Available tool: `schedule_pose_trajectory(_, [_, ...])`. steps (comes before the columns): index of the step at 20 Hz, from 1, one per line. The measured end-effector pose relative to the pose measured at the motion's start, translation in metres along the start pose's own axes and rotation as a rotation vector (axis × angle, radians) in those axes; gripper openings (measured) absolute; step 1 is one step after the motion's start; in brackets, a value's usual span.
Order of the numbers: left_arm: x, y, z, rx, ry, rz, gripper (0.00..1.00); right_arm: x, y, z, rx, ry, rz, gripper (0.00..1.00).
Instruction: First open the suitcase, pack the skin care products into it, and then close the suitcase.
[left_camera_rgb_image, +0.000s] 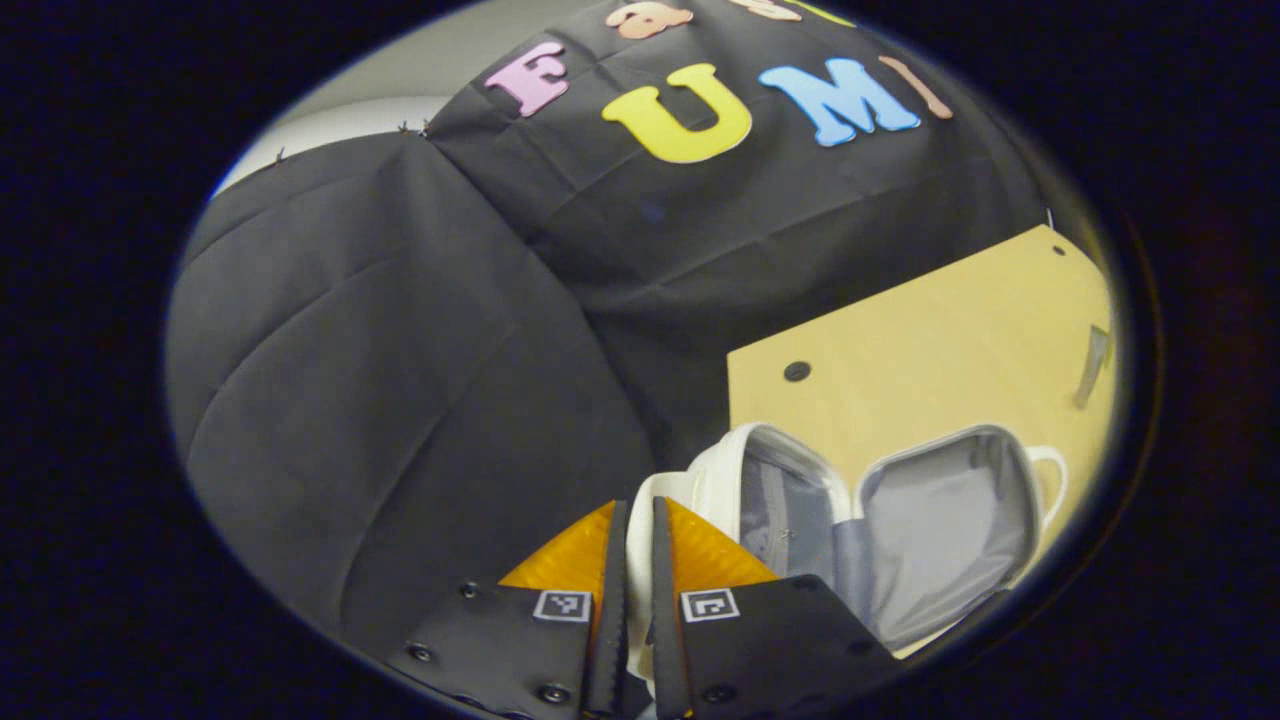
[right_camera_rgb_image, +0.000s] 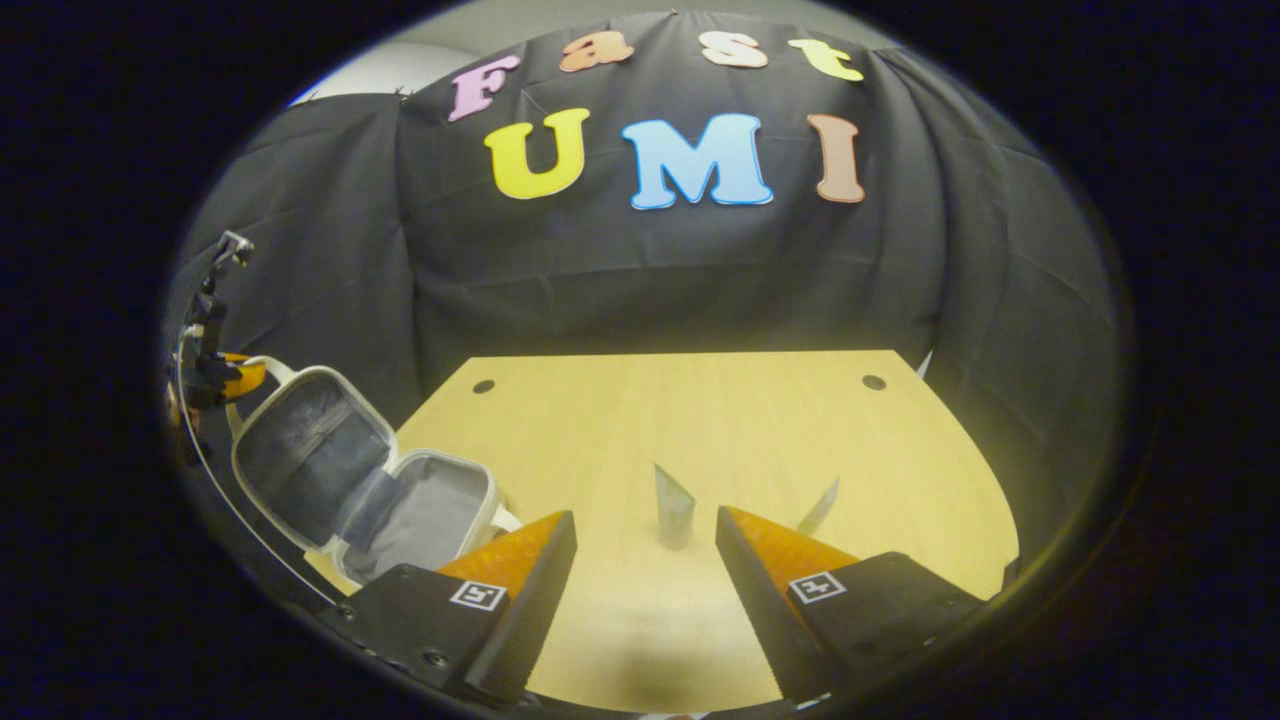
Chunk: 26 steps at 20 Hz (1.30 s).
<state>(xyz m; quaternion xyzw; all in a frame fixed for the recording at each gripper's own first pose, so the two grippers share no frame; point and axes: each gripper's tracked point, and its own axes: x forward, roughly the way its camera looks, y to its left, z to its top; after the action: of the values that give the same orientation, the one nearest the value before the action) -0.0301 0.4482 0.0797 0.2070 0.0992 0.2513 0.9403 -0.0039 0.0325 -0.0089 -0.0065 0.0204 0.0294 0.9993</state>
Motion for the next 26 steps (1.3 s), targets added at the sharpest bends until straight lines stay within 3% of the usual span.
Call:
schedule_pose_trajectory(4, [0.068,0.024,-0.074,0.013,0.137,0.051,0.19,-0.005,-0.028,-0.012,0.041,0.030,-0.068,0.86])
schedule_pose_trajectory(8, [0.116,0.017,-0.123,-0.012,0.253,0.062,0.19,-0.009,-0.040,-0.023,0.033,0.069,-0.107,0.86])
schedule_pose_trajectory(15, [0.175,-0.046,-0.194,0.008,0.358,-0.107,0.19,-0.016,-0.054,-0.030,0.016,0.093,-0.154,0.86])
schedule_pose_trajectory(16, [0.175,-0.046,-0.200,-0.001,0.386,-0.115,0.19,-0.018,-0.058,-0.032,0.019,0.097,-0.164,0.86])
schedule_pose_trajectory(17, [0.180,-0.033,-0.204,0.015,0.392,-0.071,0.19,-0.020,-0.062,-0.034,0.029,0.101,-0.173,0.86])
schedule_pose_trajectory(21, [0.179,-0.015,-0.201,0.038,0.341,0.025,0.38,-0.027,-0.071,-0.041,0.081,0.110,-0.191,0.86])
schedule_pose_trajectory(24, [0.163,0.012,-0.196,-0.001,0.320,0.088,1.00,-0.031,-0.067,-0.046,0.094,0.107,-0.175,0.86])
schedule_pose_trajectory(26, [0.149,0.033,-0.190,-0.011,0.293,0.144,0.98,-0.033,-0.063,-0.049,0.102,0.102,-0.157,0.86])
